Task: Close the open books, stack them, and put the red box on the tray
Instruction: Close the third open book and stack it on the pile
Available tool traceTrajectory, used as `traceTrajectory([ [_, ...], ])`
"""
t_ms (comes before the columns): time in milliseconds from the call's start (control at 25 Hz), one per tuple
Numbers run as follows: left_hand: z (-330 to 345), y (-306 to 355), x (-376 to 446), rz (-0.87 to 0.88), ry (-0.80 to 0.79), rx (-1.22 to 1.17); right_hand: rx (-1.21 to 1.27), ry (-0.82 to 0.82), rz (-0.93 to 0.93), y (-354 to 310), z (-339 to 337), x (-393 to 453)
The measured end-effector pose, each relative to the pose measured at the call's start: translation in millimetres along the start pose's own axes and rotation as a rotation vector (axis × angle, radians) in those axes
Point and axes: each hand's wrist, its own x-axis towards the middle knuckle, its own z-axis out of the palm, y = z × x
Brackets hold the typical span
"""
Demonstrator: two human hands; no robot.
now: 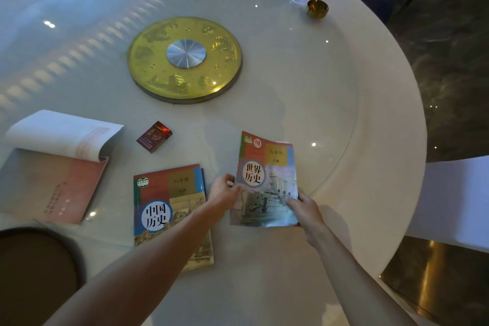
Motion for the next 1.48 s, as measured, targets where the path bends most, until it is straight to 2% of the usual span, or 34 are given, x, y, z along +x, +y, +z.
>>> traceTrajectory([
  [160, -24, -4, -6, 0.037, -0.004, -0.119, 0.093, -0.083, 0.042, -16, 6, -6],
  [320, -65, -15, -19, 0.104, 0.015, -0.214, 0.100, -0.107, -0.050, -37, 31, -19],
  [600, -130, -79, -45, 0.072, 0.263, -0.206, -0.124, -0.176, -0.128, -48, 117, -37],
  [840, -148, -141, -68, -0.060, 0.358, -0.266, -0.349, -0.190, -0.217, -34, 173, -55],
  [1040, -151, -168, -75, -0.085, 0.387, -0.190, -0.481, -0.165, -0.232, -14, 187, -59],
  [1200, -156, -176, -75, -0.047, 0.345, -0.068, -0.652, -0.122, -0.271, -6, 190, -61],
  [1360, -158, -179, -73, 0.011, 0.375, 0.147, -0.758, -0.045, -0.285, 5, 198, -54],
  [1480, -157, -181, -72, 0.023, 0.327, 0.059, -0.770, -0.034, -0.295, 11, 202, -52],
])
